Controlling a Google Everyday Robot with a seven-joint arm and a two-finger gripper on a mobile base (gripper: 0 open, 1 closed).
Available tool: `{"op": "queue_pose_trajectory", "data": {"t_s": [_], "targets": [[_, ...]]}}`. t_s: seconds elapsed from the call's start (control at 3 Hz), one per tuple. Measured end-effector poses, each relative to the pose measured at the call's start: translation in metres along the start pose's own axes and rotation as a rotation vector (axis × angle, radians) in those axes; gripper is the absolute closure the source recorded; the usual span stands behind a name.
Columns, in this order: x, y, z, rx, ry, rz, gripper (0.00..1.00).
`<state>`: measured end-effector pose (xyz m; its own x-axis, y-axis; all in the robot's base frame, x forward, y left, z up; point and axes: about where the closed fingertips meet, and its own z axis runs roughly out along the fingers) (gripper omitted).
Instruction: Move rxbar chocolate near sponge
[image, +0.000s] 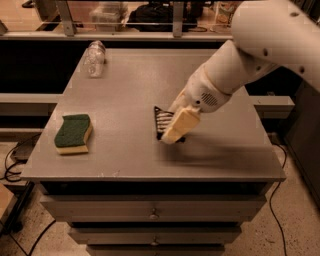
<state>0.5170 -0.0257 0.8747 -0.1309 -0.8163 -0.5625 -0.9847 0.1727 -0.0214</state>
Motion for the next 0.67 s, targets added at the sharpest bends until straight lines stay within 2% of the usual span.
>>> {"op": "queue_pose_trajectory", "data": {"t_s": [0.33,0.67], "targets": [[-0.032,0.008,0.034,-0.061,-0.067,-0.036,1.0],[-0.075,0.024,0.083,-0.15,-0.145,-0.064,0.74]]}}
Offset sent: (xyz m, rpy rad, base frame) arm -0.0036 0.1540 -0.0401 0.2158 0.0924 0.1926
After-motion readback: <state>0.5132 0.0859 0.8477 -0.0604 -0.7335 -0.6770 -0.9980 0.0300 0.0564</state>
